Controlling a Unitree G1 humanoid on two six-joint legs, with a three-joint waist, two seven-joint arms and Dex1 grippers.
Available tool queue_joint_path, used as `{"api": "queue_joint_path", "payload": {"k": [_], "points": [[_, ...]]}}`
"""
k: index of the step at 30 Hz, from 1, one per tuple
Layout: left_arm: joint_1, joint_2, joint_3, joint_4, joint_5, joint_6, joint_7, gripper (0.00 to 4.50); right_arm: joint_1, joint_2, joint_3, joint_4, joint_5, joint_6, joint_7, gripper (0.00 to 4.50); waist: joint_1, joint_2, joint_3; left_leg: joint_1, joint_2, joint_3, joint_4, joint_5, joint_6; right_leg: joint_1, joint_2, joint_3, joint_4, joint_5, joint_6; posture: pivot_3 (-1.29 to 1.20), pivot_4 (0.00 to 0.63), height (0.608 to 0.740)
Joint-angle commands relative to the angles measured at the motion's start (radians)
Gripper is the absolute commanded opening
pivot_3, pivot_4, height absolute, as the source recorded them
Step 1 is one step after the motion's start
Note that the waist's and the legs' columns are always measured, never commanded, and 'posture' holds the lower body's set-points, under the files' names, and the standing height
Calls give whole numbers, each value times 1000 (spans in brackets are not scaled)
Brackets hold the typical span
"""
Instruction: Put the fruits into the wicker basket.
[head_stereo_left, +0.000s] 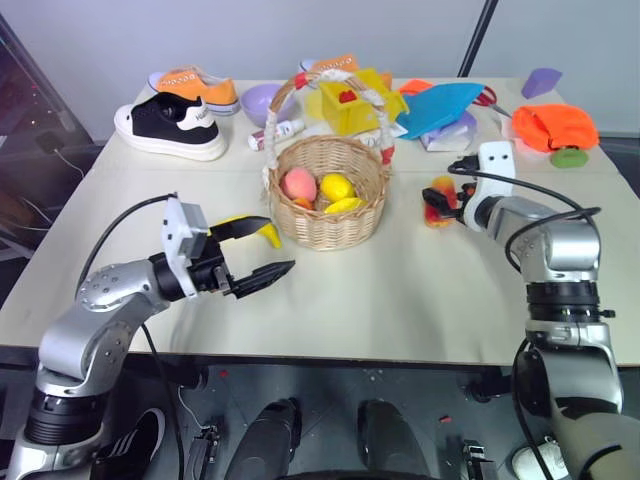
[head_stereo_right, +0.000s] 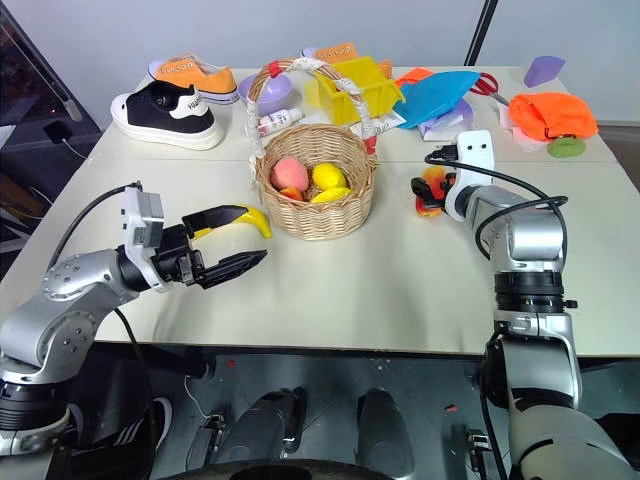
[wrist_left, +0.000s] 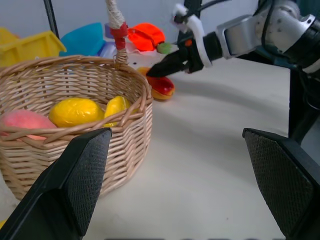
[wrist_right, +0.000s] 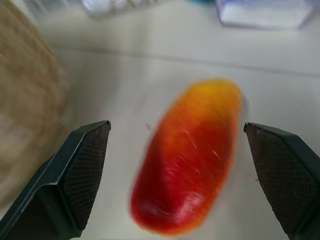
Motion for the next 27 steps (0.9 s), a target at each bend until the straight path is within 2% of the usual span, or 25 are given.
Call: {"api": "queue_joint_path", "payload": {"k": [1,15,19,20,21,27], "points": [[-15,-14,-6,-29,0,-7,16,4500,-37,10,-3,22,-28,-16,-11,4462,0,0,0,0,0,0,0,0,0,0,0,0,0,0,0,0,150,740],[-9,-43,-7,-17,47,-42,50,4500,-39,84,-53,139,-61,-111,-60,4462,-1,0,0,0,0,0,0,0,0,0,0,0,0,2,2,0,150,740],[-7,-53,-3,-9,54,-55,54,4500,-25,76,-43,143,-77,-145,-45,2629,-2,0,0,0,0,0,0,0,0,0,0,0,0,2,3,0,150,740],[-4,-55,-1,-11,49,-54,55,4500,-23,78,-51,133,-70,-138,-44,2305,-2,0,0,0,0,0,0,0,0,0,0,0,0,2,3,0,150,740],[-1,-56,1,-11,49,-54,57,4500,-22,77,-55,122,-70,-137,-46,2125,-2,0,0,0,0,0,0,0,0,0,0,1,0,2,3,0,150,740],[30,-61,16,-11,60,-75,65,4500,72,31,-120,-56,-30,-61,-24,2125,2,0,0,0,0,0,0,0,0,0,0,0,0,2,3,0,150,740]]}}
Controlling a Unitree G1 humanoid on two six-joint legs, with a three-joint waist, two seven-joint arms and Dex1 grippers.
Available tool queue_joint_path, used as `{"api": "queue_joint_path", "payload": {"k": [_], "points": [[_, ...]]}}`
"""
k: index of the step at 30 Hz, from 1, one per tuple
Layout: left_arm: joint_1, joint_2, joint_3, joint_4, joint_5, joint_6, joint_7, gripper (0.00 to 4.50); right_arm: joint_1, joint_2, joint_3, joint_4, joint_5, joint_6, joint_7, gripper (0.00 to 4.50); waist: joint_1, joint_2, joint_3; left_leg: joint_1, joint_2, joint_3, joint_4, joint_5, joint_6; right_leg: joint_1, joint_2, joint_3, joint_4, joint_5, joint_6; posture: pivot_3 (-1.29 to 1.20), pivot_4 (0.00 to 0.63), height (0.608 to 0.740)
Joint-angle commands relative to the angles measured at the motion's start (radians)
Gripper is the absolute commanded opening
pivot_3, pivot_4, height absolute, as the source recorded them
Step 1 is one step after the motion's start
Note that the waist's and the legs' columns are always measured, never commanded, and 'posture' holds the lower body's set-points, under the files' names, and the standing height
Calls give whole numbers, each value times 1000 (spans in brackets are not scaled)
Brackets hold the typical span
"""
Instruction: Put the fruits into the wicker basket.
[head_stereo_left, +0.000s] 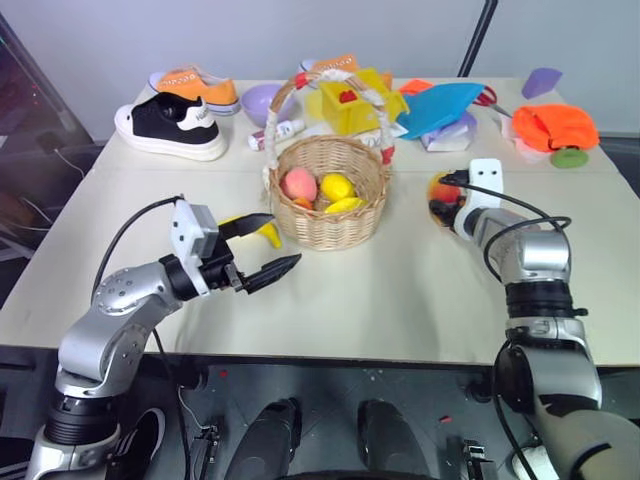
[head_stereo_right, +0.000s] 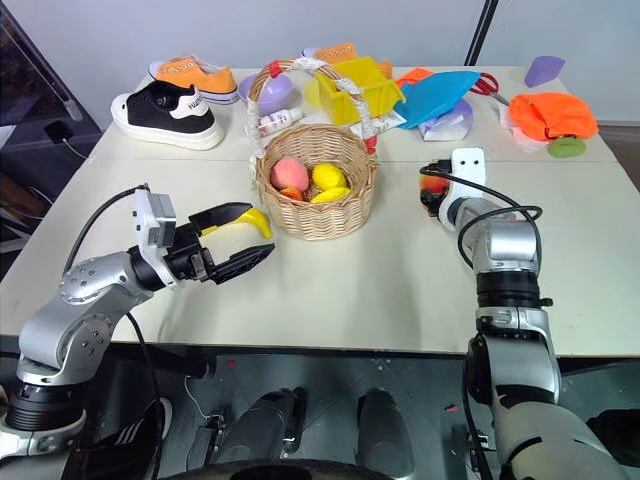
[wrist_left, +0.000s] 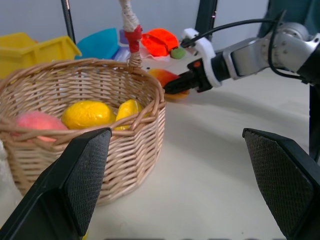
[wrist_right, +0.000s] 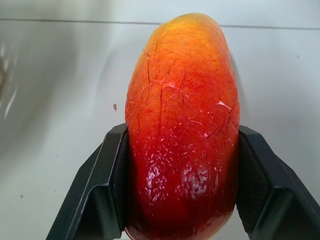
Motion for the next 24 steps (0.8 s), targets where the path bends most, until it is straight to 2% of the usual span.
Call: {"api": "queue_joint_path", "payload": {"k": [1,4,6,9,12,14,19,24], "points": [[19,-7,41,-16,2,-34,13,4500,68,-53,-65,-195,50,53,43,2125,3,0,0,0,0,0,0,0,0,0,0,0,0,0,0,0,150,740],[46,-3,64,-8,3,-48,10,4500,194,-134,-70,-444,172,150,202,2125,4,0,0,0,0,0,0,0,1,0,0,0,0,0,0,0,150,740],[62,1,79,0,-1,-56,2,4500,277,-234,-84,-608,287,178,373,2125,0,0,0,-1,0,0,0,-1,1,0,0,0,-1,0,0,0,150,740],[66,2,84,9,-2,-62,-4,4500,332,-334,-115,-735,428,228,528,2125,-3,1,1,0,0,1,0,-1,2,1,0,0,-2,0,0,0,150,740],[59,-1,79,17,4,-72,-10,4500,351,-375,-121,-798,525,277,586,2125,0,0,0,0,1,1,2,-1,2,2,0,0,-2,0,0,0,150,740],[47,3,66,27,19,-82,-18,4500,277,-318,-80,-807,544,295,519,2125,1,-1,0,0,1,1,2,-1,2,3,0,0,-3,-1,0,0,150,740],[41,-7,58,38,23,-84,-15,4500,40,-99,107,-746,465,265,359,2125,-2,-1,0,0,2,2,1,-1,2,0,0,2,-2,0,-1,0,150,740],[54,-16,57,21,27,-89,-3,4500,-83,27,278,-577,276,90,295,2125,7,-2,0,-1,0,1,1,-1,2,-1,-1,1,-3,1,0,0,150,740]]}}
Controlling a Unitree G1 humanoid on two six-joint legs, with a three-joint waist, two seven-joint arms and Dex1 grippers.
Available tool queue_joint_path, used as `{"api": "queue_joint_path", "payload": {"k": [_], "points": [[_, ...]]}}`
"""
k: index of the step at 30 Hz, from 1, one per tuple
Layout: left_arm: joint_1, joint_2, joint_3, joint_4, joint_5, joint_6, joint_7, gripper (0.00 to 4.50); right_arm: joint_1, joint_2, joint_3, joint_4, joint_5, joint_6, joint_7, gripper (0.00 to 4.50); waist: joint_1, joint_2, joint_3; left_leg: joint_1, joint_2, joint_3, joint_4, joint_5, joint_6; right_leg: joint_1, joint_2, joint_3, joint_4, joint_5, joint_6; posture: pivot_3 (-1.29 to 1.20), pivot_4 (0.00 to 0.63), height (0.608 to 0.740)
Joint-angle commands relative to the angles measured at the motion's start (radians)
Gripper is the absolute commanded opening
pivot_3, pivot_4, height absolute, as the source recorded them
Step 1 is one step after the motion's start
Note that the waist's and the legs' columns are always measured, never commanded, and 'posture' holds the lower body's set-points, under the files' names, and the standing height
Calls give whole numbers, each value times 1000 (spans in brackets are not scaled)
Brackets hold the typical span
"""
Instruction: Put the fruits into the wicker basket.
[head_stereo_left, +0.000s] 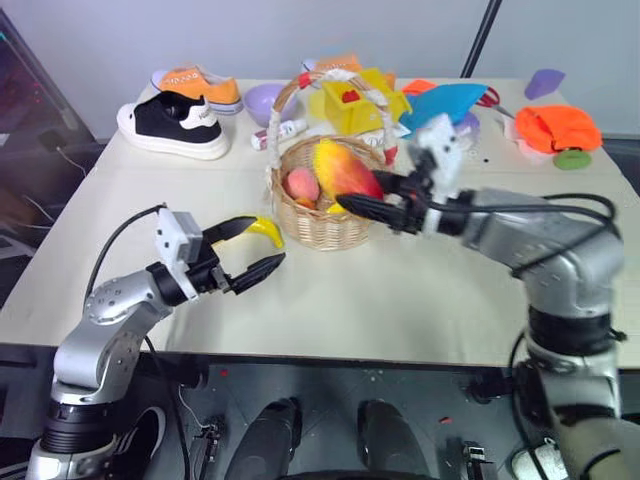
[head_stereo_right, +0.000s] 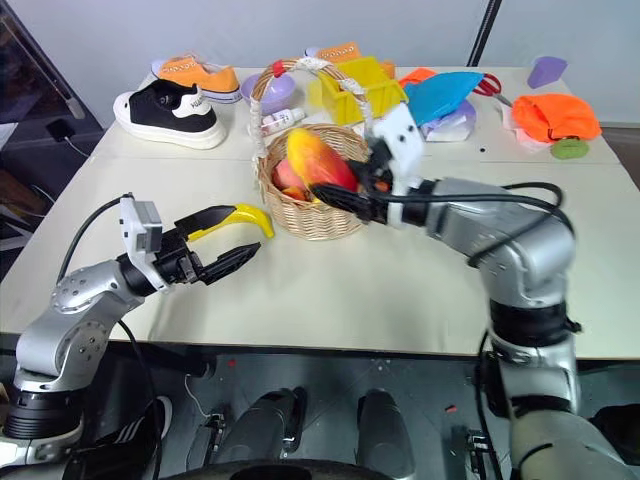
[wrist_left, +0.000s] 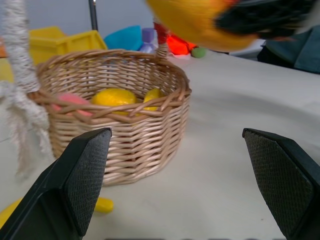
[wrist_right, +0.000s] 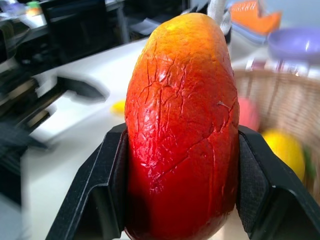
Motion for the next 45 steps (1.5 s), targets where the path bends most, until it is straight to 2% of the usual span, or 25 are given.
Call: {"api": "queue_joint_path", "payload": {"k": [1,3,7,9,12,17,21,23,26,29,34,40,45], "points": [[7,0,13,-36,8,-22,7,4500,-58,51,84,100,-135,-133,-47,2125,-1,0,0,0,-1,0,0,0,0,0,-1,0,0,0,0,0,150,740],[14,-6,13,-41,8,-23,18,4500,-81,83,123,190,-212,-216,-66,2125,-5,0,0,0,-1,0,0,0,0,0,-1,0,0,0,0,0,150,740],[34,-14,14,-62,9,-22,39,4500,-108,138,110,315,-287,-312,-112,2125,-7,0,0,0,0,0,0,0,0,-1,0,1,1,1,1,0,150,740],[41,-14,19,-66,7,-21,44,4500,-104,144,99,326,-299,-332,-106,3174,-7,0,0,0,0,1,-1,0,0,-1,1,1,1,1,1,0,150,740],[45,-15,26,-55,20,-42,53,4500,-82,136,90,299,-283,-315,-75,4474,-7,0,0,0,0,0,-1,0,0,-2,1,1,1,1,1,0,150,740],[-2,-28,49,43,140,-148,132,4500,-21,111,29,135,-193,-298,7,4474,-6,0,0,0,0,0,-1,0,0,-2,1,1,2,1,1,0,150,740],[-44,7,33,150,251,-132,200,4500,99,-20,-21,-29,-132,-301,136,4474,-1,0,0,0,0,0,0,0,0,-1,1,0,1,1,1,0,150,740],[-132,-9,68,178,230,-7,308,4500,161,-113,-64,-98,-65,-292,238,4474,3,0,0,0,0,0,0,0,0,0,1,0,0,1,1,0,150,740],[-213,51,38,213,265,124,323,4500,237,-231,-112,-174,1,-268,332,4474,4,-3,2,0,0,0,2,0,0,1,1,-1,1,2,3,0,150,740],[-264,110,-12,316,313,120,257,4500,305,-311,-108,-209,-28,-329,394,4474,-9,-2,1,0,0,1,1,0,0,0,1,0,0,2,3,0,150,740],[-343,168,-90,525,359,47,84,4500,379,-336,-82,-186,-107,-451,421,4474,-8,-2,2,1,1,1,0,0,0,0,2,0,1,2,3,0,150,740],[-454,101,-126,770,359,-96,-81,4500,334,-288,-56,-167,-129,-475,377,4474,0,-3,2,0,0,1,1,0,0,0,0,0,0,2,3,0,150,740],[-525,128,-232,934,510,-243,-148,4500,332,-294,-66,-166,-137,-476,367,4474,-5,-5,2,0,0,0,1,0,0,0,0,0,0,2,3,0,150,740]]}}
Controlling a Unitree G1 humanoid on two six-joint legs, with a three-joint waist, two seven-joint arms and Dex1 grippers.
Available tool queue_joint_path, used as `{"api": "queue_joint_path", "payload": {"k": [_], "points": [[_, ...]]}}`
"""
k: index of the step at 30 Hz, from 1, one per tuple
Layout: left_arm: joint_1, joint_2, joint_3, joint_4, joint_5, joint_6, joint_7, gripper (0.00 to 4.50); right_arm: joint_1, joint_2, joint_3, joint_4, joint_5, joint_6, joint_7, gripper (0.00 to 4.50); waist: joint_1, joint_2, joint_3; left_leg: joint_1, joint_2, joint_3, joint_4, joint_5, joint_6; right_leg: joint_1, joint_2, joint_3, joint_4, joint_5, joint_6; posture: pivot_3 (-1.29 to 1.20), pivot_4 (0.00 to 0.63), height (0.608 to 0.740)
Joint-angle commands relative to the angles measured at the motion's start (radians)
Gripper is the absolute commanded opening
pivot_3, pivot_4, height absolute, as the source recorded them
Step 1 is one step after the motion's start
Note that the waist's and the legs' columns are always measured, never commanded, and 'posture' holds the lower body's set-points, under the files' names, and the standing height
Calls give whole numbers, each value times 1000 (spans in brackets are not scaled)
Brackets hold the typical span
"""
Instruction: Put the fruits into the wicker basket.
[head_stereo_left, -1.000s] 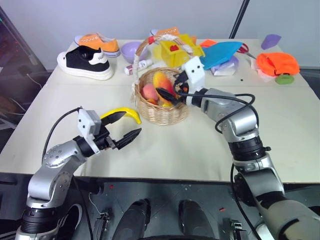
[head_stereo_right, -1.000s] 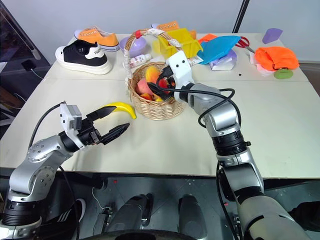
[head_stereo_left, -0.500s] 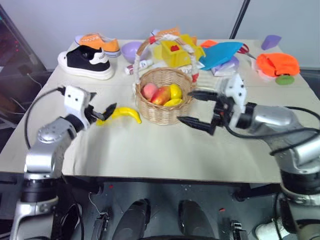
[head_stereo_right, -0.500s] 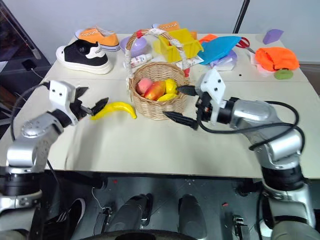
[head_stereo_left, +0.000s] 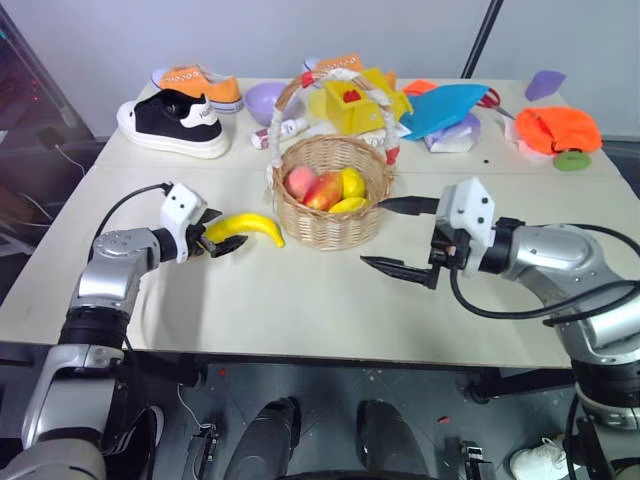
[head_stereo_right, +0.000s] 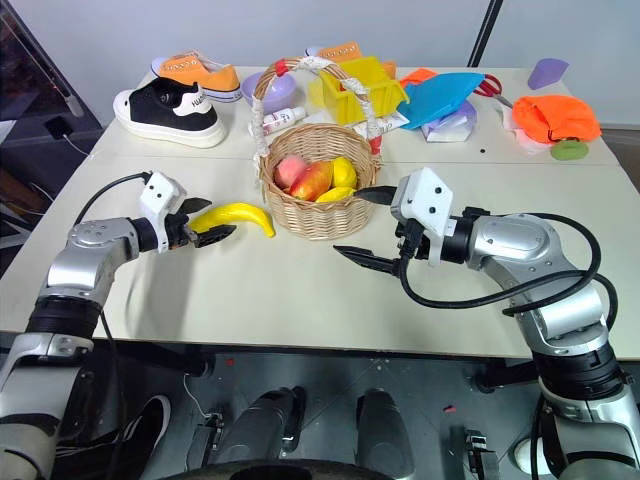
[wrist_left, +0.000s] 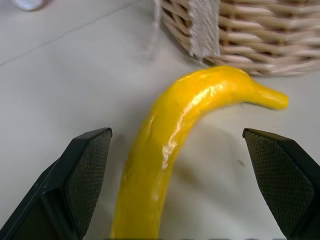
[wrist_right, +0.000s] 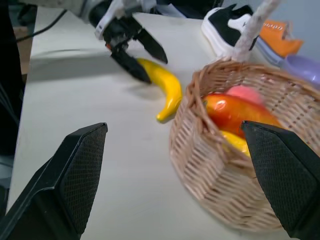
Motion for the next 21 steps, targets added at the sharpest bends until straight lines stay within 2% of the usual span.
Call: {"api": "queue_joint_path", "payload": {"k": [1,7,10,14,16,21], "points": [[-50,15,-32,81,85,-92,-8,4500,-4,-8,-26,-24,-5,-18,-12,4474,-2,0,0,0,0,0,0,0,0,0,0,0,0,0,0,0,150,740],[-65,-28,-36,140,105,-123,-15,4500,2,-6,-30,-30,-4,-20,-30,4474,0,0,0,0,0,0,0,0,0,0,0,0,0,0,0,0,150,740],[-52,-36,-28,130,103,-122,-15,3599,3,-9,-27,-26,-9,-27,-31,4500,2,0,0,0,0,0,0,0,0,0,0,0,0,0,0,0,150,740],[3,-36,12,58,75,-117,1,1520,-7,0,-18,-1,-25,-50,-32,4500,-2,0,0,0,0,0,1,0,0,1,0,0,1,0,1,0,150,740],[29,-37,38,29,58,-117,17,638,-8,4,-14,6,-32,-57,-33,4500,-5,0,0,0,0,0,1,0,0,0,0,0,1,0,1,0,150,740],[146,-35,121,-179,-41,-41,10,581,-10,8,-16,35,-48,-83,-29,4500,-5,0,0,0,0,0,0,0,0,0,0,1,1,0,1,0,150,740]]}}
